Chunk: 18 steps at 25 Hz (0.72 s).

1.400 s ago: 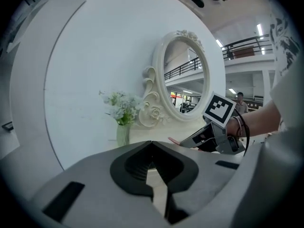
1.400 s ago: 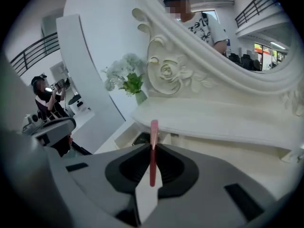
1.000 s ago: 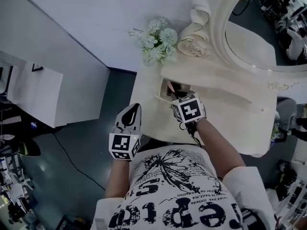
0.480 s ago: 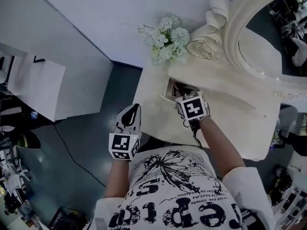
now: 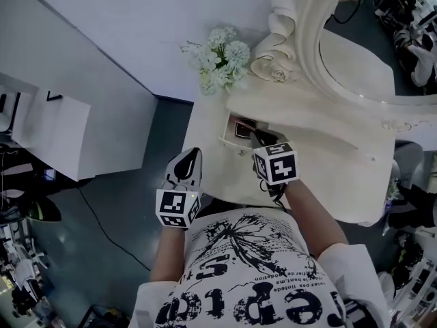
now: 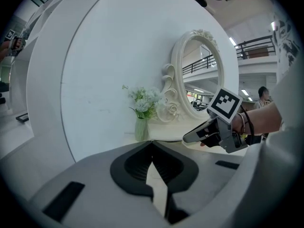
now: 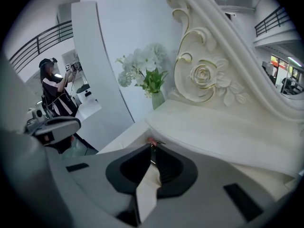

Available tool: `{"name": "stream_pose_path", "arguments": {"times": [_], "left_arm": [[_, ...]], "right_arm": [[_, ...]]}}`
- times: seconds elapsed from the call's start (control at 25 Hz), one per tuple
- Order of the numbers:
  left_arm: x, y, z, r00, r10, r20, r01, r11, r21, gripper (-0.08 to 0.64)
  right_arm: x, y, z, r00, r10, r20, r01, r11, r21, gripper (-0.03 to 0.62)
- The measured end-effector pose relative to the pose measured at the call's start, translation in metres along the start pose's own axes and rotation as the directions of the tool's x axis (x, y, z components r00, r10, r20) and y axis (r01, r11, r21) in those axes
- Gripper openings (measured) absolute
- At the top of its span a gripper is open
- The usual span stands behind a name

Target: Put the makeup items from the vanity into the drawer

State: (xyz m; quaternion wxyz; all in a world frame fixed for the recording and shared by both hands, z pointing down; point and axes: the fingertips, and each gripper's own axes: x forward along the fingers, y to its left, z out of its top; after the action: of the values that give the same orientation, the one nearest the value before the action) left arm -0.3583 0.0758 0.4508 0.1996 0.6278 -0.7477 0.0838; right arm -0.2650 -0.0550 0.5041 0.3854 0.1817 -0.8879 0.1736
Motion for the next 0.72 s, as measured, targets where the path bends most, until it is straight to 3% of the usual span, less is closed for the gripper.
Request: {"name": "stream_pose_path", "arguments": {"times": [0.16, 0.36, 0.72], "left_arm": [[0.004, -0.018, 0.011, 1.0, -0.019, 0.004, 0.019, 0.999, 0.026, 0.02], [0.012, -0.053, 0.034, 0.997, -0.069, 0.041, 0.067, 0.996, 0.059, 0.02], [0.031, -0.128, 0.087, 0.973, -0.199, 0.116, 0.179, 0.97, 0.161, 0.021]], "right_arm": [[-0.035, -0.011, 0.007, 0.993, -0.025, 0.117, 0.024, 1.0, 0.004, 0.025], [-0.087, -0.026, 0.016, 0.963, -0.057, 0.265, 0.071, 0.997, -0.042, 0.018], [-0.184, -0.063, 0.021, 0.842, -0.117, 0.527, 0.149, 0.989, -0.019, 0.017]]}}
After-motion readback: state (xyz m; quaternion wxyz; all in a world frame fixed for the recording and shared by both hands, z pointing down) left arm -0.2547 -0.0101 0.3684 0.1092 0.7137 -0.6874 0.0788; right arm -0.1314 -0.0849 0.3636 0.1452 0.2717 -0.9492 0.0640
